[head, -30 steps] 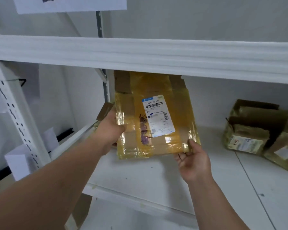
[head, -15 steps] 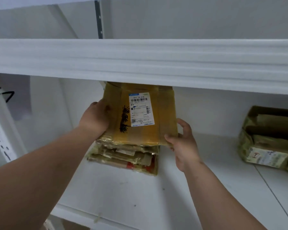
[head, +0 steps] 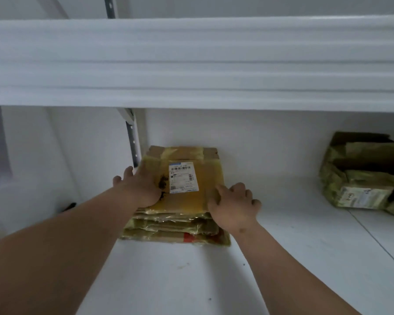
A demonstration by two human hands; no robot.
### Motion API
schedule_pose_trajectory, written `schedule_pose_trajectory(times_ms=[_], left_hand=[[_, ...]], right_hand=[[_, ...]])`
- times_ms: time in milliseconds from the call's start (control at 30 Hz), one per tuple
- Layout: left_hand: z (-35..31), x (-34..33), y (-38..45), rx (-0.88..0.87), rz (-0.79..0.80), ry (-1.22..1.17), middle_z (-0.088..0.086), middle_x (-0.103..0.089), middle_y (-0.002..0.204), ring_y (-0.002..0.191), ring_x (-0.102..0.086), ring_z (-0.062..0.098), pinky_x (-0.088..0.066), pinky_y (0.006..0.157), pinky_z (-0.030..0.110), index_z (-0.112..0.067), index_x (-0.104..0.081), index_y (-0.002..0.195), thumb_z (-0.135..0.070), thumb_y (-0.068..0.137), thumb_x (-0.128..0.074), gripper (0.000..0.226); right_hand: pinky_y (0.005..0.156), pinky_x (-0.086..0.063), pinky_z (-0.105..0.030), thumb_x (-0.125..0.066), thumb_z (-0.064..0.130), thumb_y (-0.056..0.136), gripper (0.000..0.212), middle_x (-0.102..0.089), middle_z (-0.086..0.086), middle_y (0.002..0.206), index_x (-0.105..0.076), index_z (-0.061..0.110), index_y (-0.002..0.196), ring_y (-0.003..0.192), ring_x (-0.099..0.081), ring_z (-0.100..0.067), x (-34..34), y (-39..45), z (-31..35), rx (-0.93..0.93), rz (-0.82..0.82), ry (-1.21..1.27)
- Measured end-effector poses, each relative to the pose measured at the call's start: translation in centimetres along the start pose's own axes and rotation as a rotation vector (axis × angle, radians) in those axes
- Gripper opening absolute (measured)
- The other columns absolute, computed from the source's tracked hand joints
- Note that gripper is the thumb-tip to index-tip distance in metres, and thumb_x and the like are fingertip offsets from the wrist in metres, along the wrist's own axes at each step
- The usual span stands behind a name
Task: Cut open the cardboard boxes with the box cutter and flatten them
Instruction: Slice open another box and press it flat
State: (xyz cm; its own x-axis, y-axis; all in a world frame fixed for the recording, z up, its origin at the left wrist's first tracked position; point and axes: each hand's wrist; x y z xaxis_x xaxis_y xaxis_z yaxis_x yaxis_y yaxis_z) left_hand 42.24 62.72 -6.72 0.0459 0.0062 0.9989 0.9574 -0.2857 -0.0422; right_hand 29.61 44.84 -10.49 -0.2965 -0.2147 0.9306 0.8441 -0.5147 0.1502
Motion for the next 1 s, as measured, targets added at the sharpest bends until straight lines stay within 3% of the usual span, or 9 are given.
schedule_pose_trajectory(times_ms=[100,200,300,400,633,767,867,1000], left_hand=[[-0.8,-1.3,0.6,-0.141,-0.027,0.006,-0.001,-0.016,0.161,0.146,-0.017,0.027,-0.021,0.116,0.048,-0.037,-0.025,0.151,-0.026,0.097,-0.034,0.055],[-1.4,-1.9,1.3,-0.24,0.034,-0.043,-0.001,-0.026,0.159,0.139,-0.035,0.029,-0.034,0.112,0.044,-0.034,-0.024,0.153,-0.026,0.101,-0.027,0.052],[-1.3,-2.5,1.4,-0.243,0.113,-0.052,0.0,-0.019,0.162,0.145,-0.025,0.029,-0.027,0.116,0.045,-0.029,-0.019,0.155,-0.046,0.102,-0.024,0.056],[-1.5,-2.9,0.9,-0.272,0.126,0.017,0.002,-0.015,0.163,0.147,-0.018,0.031,-0.023,0.117,0.045,-0.027,-0.014,0.156,-0.07,0.093,-0.026,0.077],[-1.8,-3.3,1.0,-0.255,0.14,0.062,0.006,-0.019,0.16,0.144,-0.023,0.033,-0.027,0.116,0.046,-0.026,-0.017,0.155,-0.071,0.088,-0.032,0.082],[-2.4,-2.3,0.5,-0.282,0.081,0.088,0.009,-0.021,0.157,0.143,-0.02,0.034,-0.022,0.117,0.045,-0.028,-0.024,0.153,-0.066,0.087,-0.033,0.076],[-3.2,-1.2,0.0,-0.25,0.02,0.086,0.005,-0.024,0.155,0.14,-0.026,0.032,-0.03,0.113,0.045,-0.033,-0.026,0.152,-0.072,0.074,-0.028,0.087],[-6.1,0.9,-1.6,-0.292,-0.133,0.116,0.001,-0.034,0.152,0.136,-0.036,0.027,-0.032,0.11,0.044,-0.032,-0.027,0.15,-0.054,0.09,-0.041,0.065]], right_hand=[[0.111,-0.017,-0.05,-0.033,0.044,0.097,0.042,-0.023,-0.001,0.156,-0.049,0.033,0.134,0.14,-0.024,-0.027,-0.2,0.3,0.4,0.145,-0.058,-0.044],[0.119,0.002,-0.052,-0.027,0.047,0.099,0.055,-0.009,-0.001,0.165,-0.025,0.033,0.153,0.151,-0.006,-0.021,-0.4,0.8,1.3,0.322,0.058,-0.125],[0.12,0.003,-0.053,-0.019,0.068,0.094,0.068,-0.006,-0.004,0.166,-0.011,0.039,0.155,0.152,-0.005,-0.024,-1.4,1.0,1.5,0.329,0.171,-0.214],[0.12,0.0,-0.053,-0.024,0.085,0.081,0.087,-0.007,-0.004,0.166,-0.011,0.041,0.154,0.151,-0.008,-0.024,-2.1,1.0,1.3,0.298,0.233,-0.255],[0.119,0.001,-0.058,-0.039,0.084,0.079,0.088,-0.011,-0.004,0.163,-0.015,0.044,0.153,0.15,-0.01,-0.026,-3.0,1.0,1.2,0.263,0.234,-0.215],[0.117,0.008,-0.059,-0.043,0.078,0.08,0.081,-0.029,-0.004,0.151,-0.028,0.04,0.15,0.144,-0.022,-0.03,-3.0,-0.4,1.2,0.308,0.063,-0.145],[0.116,0.011,-0.054,-0.038,0.066,0.08,0.074,-0.044,0.001,0.146,-0.039,0.033,0.147,0.141,-0.033,-0.023,-2.7,-1.6,0.3,0.397,-0.088,0.024],[0.119,-0.01,-0.056,-0.043,0.046,0.085,0.051,-0.062,0.003,0.129,-0.061,0.024,0.126,0.132,-0.046,-0.018,-1.1,-1.9,-2.9,0.298,-0.277,0.167]])
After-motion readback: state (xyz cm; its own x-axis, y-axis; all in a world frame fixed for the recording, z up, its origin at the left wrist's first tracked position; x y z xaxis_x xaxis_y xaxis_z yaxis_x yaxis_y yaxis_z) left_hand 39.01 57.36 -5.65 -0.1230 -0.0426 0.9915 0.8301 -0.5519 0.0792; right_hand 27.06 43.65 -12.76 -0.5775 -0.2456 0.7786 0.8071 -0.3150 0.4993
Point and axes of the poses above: each hand's wrist, its own y-axis towards the middle knuckle, its own x-axis out of the back of the hand, z = x × y
